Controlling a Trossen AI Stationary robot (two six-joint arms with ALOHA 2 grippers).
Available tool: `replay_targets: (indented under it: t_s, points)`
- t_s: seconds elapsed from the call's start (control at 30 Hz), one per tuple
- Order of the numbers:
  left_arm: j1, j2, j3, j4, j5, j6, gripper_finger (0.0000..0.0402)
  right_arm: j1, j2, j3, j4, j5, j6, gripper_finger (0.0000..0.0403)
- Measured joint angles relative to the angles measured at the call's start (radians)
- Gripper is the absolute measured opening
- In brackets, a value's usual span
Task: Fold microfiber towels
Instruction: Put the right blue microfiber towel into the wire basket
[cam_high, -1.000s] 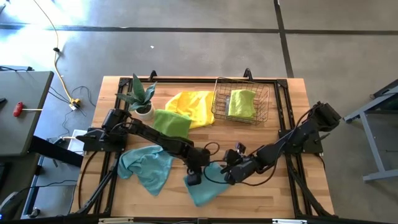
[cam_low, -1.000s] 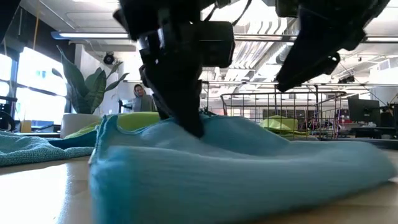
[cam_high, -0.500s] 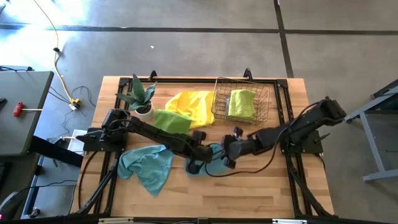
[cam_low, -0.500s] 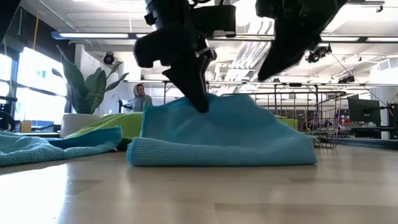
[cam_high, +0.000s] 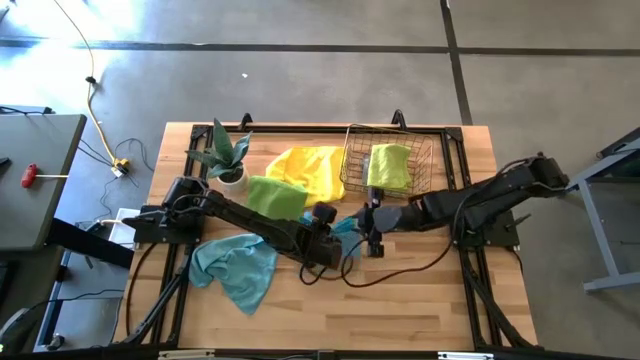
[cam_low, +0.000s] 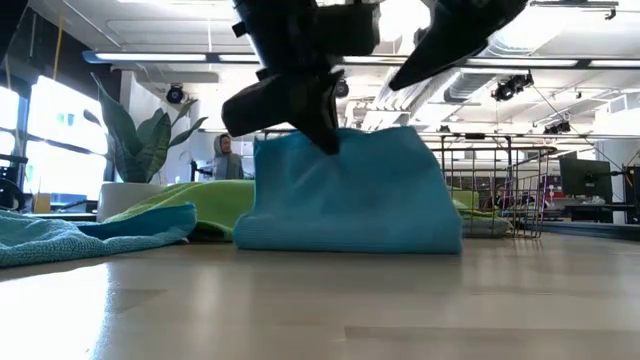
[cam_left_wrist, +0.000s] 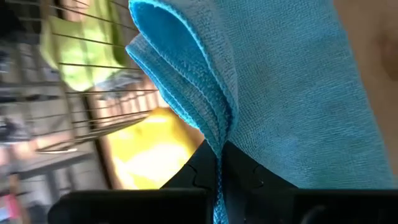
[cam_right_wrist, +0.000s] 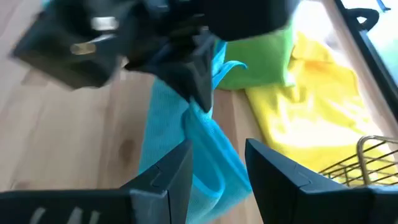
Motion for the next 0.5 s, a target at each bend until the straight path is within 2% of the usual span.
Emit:
replay_targets:
  t_s: [0.1,0.23,0.4,0.5]
  points:
    - [-0.015,0.0,0.0,0.004,-0.061,0.011,0.0001,-0.017,0.01,0.0,0.023,-0.007,0.033,0.0139]
    - [-0.027,0.0,0.0,0.019,-0.092,-0.003,0.0001,-0.04,0.011,0.0,0.04,-0.116,0.041,0.0151]
    - [-0.037,0.0,0.0,0.064,-0.091,-0.003,0.0001,-0.058,0.011,0.0,0.094,-0.302,0.055,0.0203]
    - [-0.038,0.0,0.0,0.091,-0.091,-0.003,0.0001,-0.058,0.011,0.0,0.128,-0.329,0.055,0.0236]
